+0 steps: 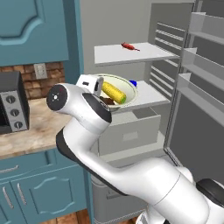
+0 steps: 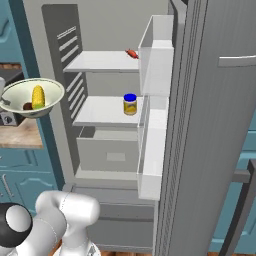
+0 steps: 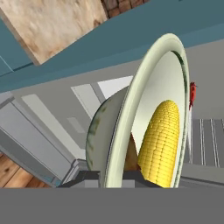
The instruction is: Pick the chicken drumstick and corn from their plates and place them in the bowl. Then put the bowl in the fridge.
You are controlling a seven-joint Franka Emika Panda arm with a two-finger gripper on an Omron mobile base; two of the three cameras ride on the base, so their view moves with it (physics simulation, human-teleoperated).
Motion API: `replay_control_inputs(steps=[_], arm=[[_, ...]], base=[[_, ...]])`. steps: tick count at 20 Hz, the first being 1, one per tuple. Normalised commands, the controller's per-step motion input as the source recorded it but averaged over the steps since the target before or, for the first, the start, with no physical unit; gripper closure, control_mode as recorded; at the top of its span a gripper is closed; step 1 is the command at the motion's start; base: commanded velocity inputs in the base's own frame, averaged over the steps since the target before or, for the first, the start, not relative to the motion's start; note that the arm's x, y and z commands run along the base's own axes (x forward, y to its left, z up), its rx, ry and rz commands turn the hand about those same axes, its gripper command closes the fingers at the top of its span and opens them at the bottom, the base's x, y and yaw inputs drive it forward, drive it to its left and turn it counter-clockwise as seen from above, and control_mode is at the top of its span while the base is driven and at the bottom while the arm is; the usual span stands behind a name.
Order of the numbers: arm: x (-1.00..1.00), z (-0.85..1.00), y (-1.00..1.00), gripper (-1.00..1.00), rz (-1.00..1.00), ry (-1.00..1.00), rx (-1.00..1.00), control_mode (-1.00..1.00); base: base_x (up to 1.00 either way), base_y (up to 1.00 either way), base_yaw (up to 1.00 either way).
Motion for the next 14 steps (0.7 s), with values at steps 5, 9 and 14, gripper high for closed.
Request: replay_control_inputs(steps=[5, 9, 14], arm=[[0.00, 0.00, 0.00, 1.00, 0.00, 0.00, 0.00, 1.00], [0.00, 0.00, 0.00, 1.00, 0.00, 0.00, 0.00, -1.00], [0.00, 0.00, 0.00, 1.00, 0.00, 0.00, 0.00, -1.00]], base=[[0.00, 0.00, 0.00], [0.00, 0.00, 0.00], [0.00, 0.00, 0.00]])
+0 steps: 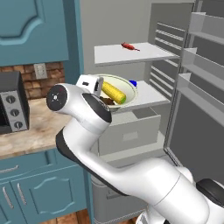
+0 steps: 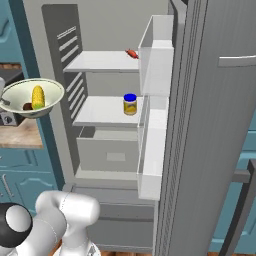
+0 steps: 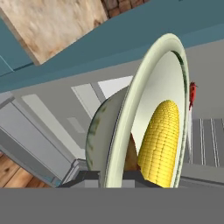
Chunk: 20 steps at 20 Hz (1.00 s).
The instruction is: Pick the chicken drumstick and corn from their plates and place them in the bowl. Then put the bowl in the fridge.
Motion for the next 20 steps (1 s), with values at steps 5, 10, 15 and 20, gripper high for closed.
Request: replay_control_inputs(steps=[5, 10, 15, 20], arm=[[-0.08, -0.02, -0.03, 1.00, 0.00, 0.00, 0.00, -1.00], [-0.26, 0.02, -0.31, 1.00, 0.21, -0.03, 0.00, -1.00], [-0.12, 0.06, -0.40, 1.00, 0.14, 0.04, 0.00, -1.00], [0.00, 0.05, -0.38, 1.00, 0.04, 0.07, -0.14, -1.00]], base=[[0.00, 0.00, 0.00], [0.00, 0.00, 0.00], [0.00, 0.00, 0.00], [0.00, 0.00, 0.00]])
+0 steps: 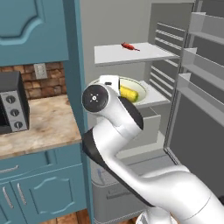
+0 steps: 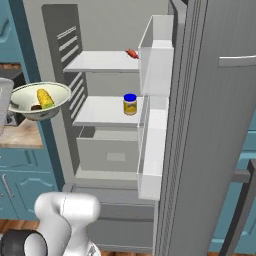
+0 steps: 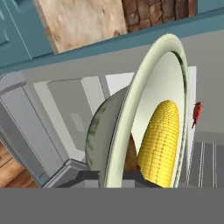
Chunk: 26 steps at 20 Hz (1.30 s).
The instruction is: Pick the chicken drumstick and corn from their plates and place them in the bowl. Then put the bowl in the fridge.
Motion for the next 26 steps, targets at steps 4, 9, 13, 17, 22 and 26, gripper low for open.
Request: replay_control_inputs(steps=[4, 9, 13, 17, 22, 26], arm=[[0.02, 0.00, -0.49, 1.00, 0.15, 0.09, -0.18, -1.00], [0.05, -0.01, -0.50, 1.00, 0.23, 0.09, -0.03, -1.00], [0.02, -0.11, -0.47, 1.00, 0.27, 0.00, 0.00, -1.00], [0.00, -0.19, -0.50, 1.00, 0.15, 0.00, 0.00, -1.00], [0.10, -0.21, -0.50, 1.00, 0.04, 0.01, 0.00, -1.00], [0.21, -0.14, -0.44, 1.00, 0.02, 0.00, 0.01, -1.00]], base=[[0.00, 0.00, 0.00], [0.00, 0.00, 0.00], [0.00, 0.00, 0.00], [0.00, 0.00, 0.00], [0.00, 0.00, 0.00], [0.00, 0.00, 0.00]])
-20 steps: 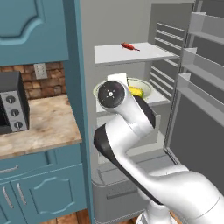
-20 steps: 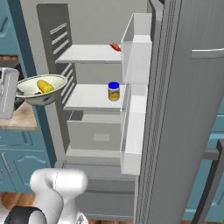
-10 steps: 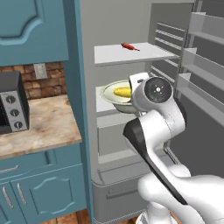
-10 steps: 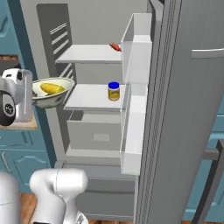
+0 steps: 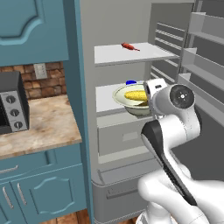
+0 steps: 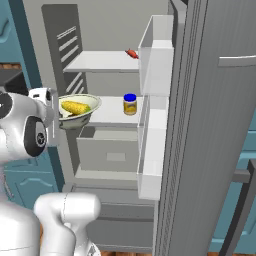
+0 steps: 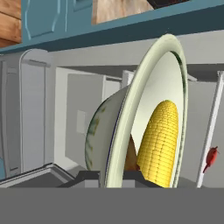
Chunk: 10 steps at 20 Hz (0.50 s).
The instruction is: Pick the chicken drumstick and corn from their plates and place them in the bowl. Then put the bowl in the fridge.
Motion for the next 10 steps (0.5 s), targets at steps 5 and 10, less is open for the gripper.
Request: replay_control_inputs(steps=[5, 10], arm=[[0.41, -0.11, -0.29, 1.00, 0.04, 0.02, 0.02, -1.00], [0.42, -0.09, -0.23, 1.00, 0.16, 0.04, 0.08, -1.00]], base=[[0.00, 0.00, 0.00], [0.00, 0.00, 0.00]])
